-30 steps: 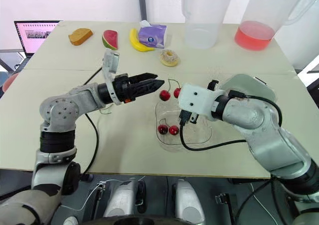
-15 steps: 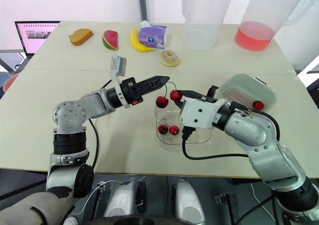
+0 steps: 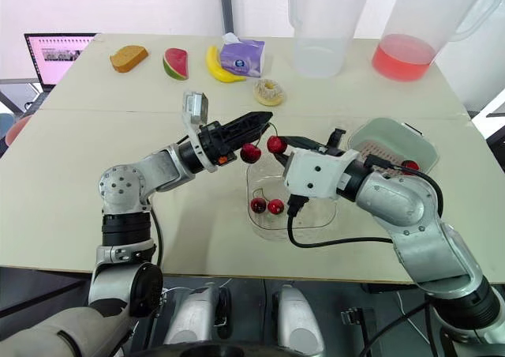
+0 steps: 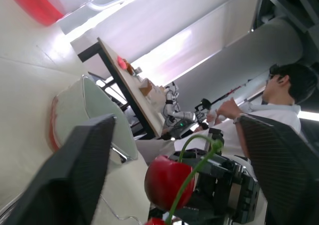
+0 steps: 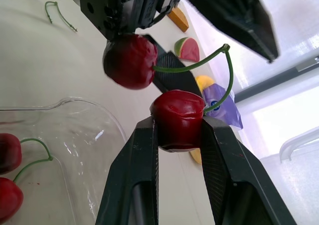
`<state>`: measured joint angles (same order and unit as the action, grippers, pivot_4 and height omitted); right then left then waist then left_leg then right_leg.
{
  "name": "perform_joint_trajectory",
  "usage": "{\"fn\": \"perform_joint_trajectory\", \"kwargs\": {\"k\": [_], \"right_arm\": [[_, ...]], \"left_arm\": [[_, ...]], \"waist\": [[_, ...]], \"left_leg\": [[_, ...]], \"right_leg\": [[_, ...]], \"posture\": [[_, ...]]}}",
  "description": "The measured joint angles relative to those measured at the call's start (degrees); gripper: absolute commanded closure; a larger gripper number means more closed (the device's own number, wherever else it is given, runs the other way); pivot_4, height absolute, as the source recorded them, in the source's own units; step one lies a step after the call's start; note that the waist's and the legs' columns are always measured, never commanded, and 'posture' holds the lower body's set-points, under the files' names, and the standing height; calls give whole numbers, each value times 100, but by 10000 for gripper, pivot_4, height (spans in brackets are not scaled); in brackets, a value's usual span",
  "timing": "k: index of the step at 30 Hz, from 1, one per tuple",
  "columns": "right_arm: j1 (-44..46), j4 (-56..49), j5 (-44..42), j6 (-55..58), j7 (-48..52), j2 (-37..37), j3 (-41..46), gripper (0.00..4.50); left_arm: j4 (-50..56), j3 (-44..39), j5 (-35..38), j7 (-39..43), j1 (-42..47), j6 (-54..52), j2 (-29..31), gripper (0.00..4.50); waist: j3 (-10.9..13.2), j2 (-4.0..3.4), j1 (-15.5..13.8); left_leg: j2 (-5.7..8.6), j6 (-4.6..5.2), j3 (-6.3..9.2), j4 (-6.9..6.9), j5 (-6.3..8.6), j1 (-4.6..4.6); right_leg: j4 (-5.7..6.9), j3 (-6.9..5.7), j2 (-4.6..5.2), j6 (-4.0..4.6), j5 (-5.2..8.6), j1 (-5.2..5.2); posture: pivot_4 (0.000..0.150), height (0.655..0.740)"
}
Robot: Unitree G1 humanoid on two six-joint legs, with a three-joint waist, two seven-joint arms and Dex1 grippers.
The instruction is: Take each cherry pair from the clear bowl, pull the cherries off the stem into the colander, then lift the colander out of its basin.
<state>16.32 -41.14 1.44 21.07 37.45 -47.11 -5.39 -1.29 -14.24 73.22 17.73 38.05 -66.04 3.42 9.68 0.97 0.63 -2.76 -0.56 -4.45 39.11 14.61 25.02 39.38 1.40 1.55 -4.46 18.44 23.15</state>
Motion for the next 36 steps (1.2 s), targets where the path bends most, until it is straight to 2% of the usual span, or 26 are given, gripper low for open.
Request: {"fn": "perform_joint_trajectory", "kwargs": {"k": [4,5,18,21,22,25,29,33,36], "right_arm": [[14,0,0,44,44,4,0,38073],[15,0,-1,53,60,5,0,38073],[15,-36,-57,320,219,23,0,38073],[17,-46,-60,416,232,72,0,24001],[27,-50,-66,466,236,82,0,21396],[148,-175,-347,903,343,107,77,8027],[254,-217,-1033,1546,664,30,625,8027],[529,-165,-2499,2980,1146,-111,1402,8027],[1004,-64,-3369,3880,1244,-106,1537,8027]], "left_arm": [[0,5,7,-37,0,-4,12,42771],[0,6,14,-39,0,-4,12,43947],[28,112,227,-37,0,-116,117,43947],[36,159,228,-18,-1,-117,153,45000],[38,182,219,17,-2,-110,183,45000],[73,438,-217,440,11,23,625,45000],[143,960,-975,1334,149,346,1310,45000],[405,1701,-2034,2935,462,1263,2295,45000],[542,2046,-2551,3812,595,1893,2594,45000]], "waist": [[0,0,-2],[0,0,-2],[0,0,0],[0,0,-2],[0,0,-2],[0,0,3],[0,0,1],[1,0,0],[1,-2,15]], "left_leg": [[1,0,0,0,0,0],[1,0,0,0,0,0],[1,-1,0,0,0,0],[1,-1,0,0,-1,0],[1,-1,0,0,0,0],[0,-2,0,-3,-1,-3],[2,-2,-2,-6,-1,-3],[2,-2,-4,-11,-1,-3],[-1,14,-6,-15,8,-8]], "right_leg": [[0,0,-1,0,0,-1],[0,0,0,0,0,-1],[0,0,0,0,0,-1],[0,0,0,0,0,-1],[0,0,0,0,0,-1],[0,-1,-4,0,0,-1],[-2,-2,-5,1,0,-2],[-7,-3,-2,2,0,-4],[-10,0,5,4,0,-5]], "posture": [[1500,7400],[1500,7400],[1500,7400],[1500,7400],[1500,7400],[1500,7400],[1500,7400],[1500,7400],[1500,7400]]}}
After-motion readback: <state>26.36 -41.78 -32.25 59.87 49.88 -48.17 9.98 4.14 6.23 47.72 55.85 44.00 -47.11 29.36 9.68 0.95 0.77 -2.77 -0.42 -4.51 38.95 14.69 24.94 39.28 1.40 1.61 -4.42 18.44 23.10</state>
